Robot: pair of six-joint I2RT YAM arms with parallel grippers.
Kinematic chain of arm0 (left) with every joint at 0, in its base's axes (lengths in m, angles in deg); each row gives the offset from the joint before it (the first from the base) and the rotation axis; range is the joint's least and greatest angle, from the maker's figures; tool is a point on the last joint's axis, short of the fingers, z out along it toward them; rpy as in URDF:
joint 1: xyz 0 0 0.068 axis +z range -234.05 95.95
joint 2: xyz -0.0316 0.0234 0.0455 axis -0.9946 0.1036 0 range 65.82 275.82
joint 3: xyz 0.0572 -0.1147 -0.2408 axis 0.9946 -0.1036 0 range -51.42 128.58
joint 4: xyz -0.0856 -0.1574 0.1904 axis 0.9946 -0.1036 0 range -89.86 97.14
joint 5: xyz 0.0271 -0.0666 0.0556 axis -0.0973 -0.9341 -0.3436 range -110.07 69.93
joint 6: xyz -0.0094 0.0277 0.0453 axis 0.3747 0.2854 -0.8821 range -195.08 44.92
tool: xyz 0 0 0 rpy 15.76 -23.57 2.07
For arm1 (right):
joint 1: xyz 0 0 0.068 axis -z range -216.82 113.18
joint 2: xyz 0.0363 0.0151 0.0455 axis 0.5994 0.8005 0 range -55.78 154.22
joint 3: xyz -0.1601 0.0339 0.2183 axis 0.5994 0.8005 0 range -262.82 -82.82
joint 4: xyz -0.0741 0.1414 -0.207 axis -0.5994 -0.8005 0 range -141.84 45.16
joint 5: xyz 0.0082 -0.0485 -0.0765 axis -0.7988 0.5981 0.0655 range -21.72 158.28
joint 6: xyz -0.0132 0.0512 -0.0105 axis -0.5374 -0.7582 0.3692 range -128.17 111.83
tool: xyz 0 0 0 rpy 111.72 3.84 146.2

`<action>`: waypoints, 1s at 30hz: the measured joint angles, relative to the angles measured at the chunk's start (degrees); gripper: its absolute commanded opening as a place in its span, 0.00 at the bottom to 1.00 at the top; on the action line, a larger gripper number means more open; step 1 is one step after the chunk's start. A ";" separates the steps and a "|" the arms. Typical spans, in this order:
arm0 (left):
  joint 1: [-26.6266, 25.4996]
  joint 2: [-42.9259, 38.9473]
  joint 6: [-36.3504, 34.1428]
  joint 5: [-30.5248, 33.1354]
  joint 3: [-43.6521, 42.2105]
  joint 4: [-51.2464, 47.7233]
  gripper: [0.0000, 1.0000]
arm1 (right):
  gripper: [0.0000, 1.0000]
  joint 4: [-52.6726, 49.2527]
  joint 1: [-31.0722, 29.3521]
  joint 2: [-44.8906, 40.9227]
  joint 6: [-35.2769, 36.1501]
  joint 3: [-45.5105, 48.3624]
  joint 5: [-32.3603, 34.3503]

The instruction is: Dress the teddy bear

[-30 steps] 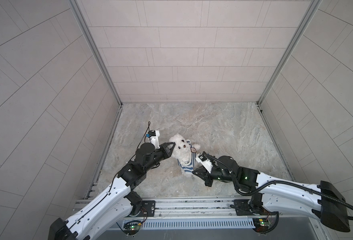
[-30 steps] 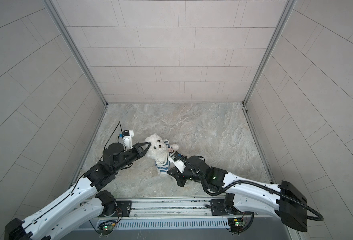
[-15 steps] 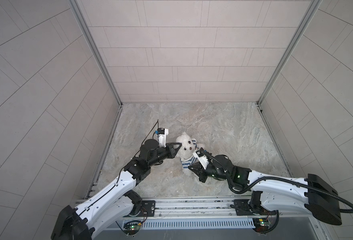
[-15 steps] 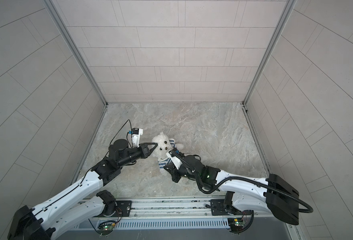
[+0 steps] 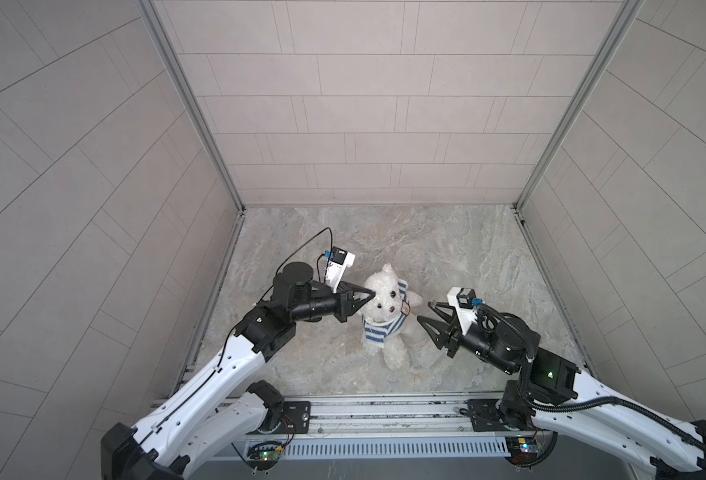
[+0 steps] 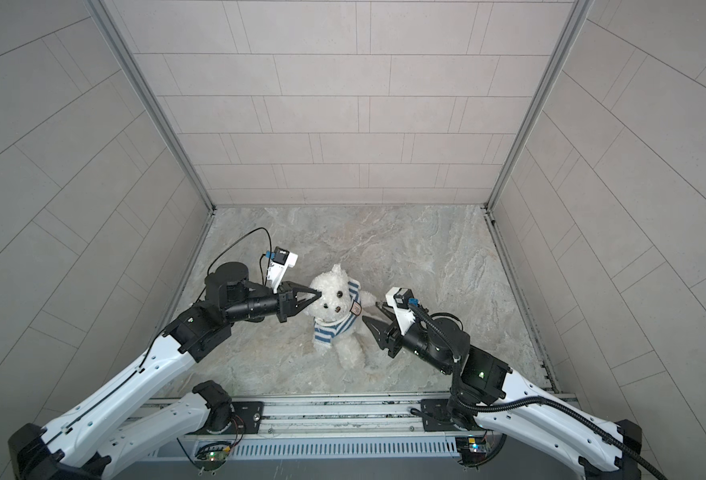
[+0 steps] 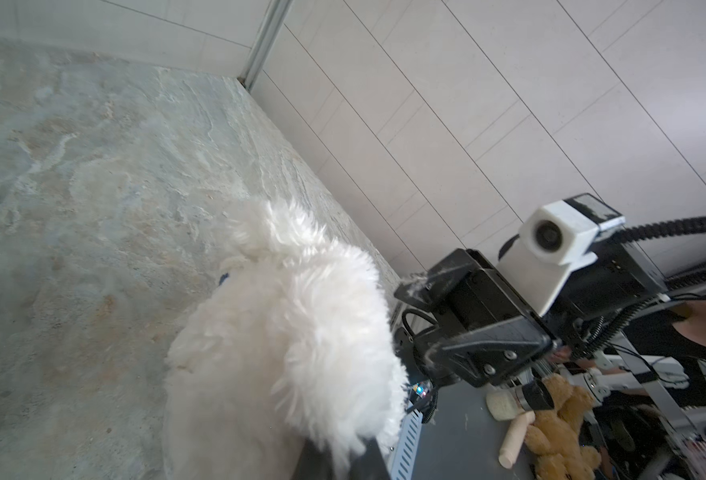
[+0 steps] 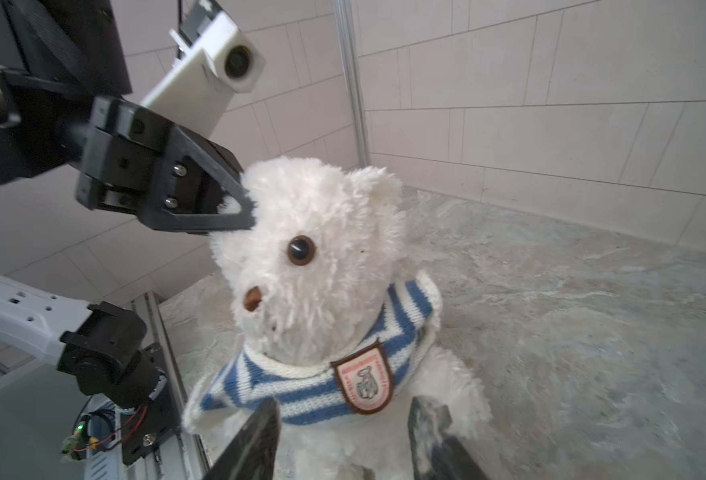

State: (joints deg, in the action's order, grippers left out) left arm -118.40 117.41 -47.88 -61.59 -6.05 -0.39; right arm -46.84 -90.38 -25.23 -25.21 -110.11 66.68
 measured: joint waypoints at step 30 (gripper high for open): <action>1.20 20.61 -11.52 -4.20 9.07 -7.85 0.00 | 0.49 18.05 7.91 19.69 1.03 11.43 -9.73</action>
State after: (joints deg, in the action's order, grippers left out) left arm -117.20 138.02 -59.39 -65.78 3.02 -8.24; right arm -28.79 -82.47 -5.54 -24.18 -98.68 56.95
